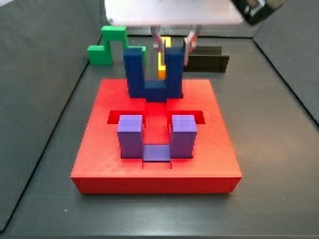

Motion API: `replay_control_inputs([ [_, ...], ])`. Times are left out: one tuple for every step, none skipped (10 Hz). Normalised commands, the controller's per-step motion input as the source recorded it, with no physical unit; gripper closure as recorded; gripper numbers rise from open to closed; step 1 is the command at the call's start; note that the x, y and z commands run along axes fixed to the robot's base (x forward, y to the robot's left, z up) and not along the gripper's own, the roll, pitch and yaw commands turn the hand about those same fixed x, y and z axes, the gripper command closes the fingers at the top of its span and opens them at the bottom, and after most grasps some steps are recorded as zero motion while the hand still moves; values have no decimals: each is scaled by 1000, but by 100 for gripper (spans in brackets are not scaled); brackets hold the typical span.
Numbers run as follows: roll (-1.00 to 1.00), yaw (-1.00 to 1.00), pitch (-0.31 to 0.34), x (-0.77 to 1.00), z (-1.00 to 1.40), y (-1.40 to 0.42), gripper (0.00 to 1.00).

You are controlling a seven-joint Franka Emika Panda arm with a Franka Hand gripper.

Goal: Pick up the blue object. Move up. Place the blue object on the fixture. Regrasp the blue object. Move to above the board. Insert the blue object.
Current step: Insert the blue object.

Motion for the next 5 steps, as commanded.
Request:
replay_control_inputs([
  [169,0,0,66,-760,-163,100],
  [187,0,0,49,-820,-154,100],
  [204,0,0,34,-797,-129,100],
  [206,0,0,6,-703,-117,100],
  [0,0,0,0,0,0,100],
])
